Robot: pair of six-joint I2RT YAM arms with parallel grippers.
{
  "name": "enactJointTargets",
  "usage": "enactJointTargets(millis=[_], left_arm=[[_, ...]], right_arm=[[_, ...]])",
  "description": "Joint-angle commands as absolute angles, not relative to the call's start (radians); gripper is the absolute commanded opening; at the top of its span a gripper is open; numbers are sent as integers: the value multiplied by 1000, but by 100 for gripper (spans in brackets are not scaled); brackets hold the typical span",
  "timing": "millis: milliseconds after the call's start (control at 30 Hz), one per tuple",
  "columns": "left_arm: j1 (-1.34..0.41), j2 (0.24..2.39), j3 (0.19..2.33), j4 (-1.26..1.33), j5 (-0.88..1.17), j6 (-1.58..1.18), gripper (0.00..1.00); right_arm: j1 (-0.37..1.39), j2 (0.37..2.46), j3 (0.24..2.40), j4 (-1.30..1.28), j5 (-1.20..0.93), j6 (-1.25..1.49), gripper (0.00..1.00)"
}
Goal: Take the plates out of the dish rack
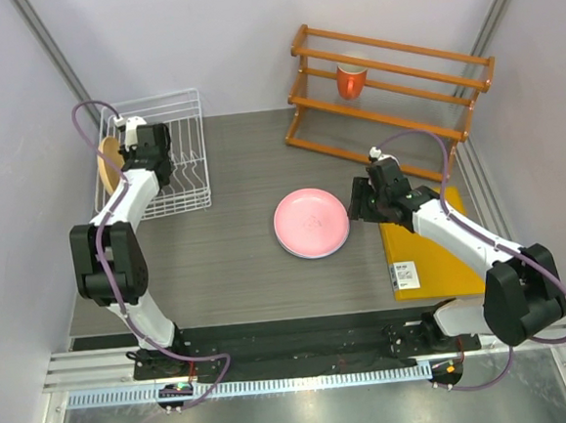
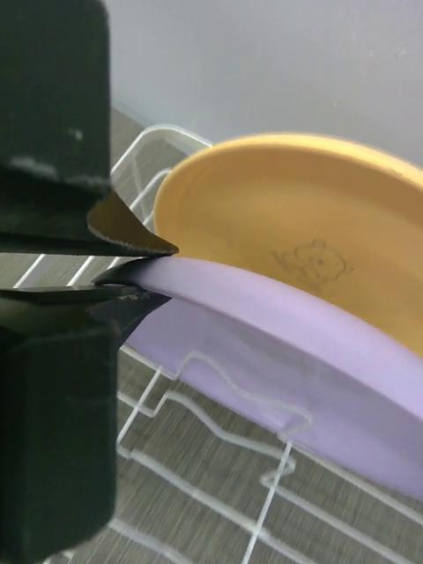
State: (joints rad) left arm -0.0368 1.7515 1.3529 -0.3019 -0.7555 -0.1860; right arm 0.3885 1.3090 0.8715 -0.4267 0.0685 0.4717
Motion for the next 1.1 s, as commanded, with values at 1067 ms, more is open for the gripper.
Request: enactJointTargets(millis=[1067], left_arm=[[-54, 1433, 1189, -97, -1020, 28, 0]], right_arm=[[385, 1150, 808, -454, 63, 469, 61]])
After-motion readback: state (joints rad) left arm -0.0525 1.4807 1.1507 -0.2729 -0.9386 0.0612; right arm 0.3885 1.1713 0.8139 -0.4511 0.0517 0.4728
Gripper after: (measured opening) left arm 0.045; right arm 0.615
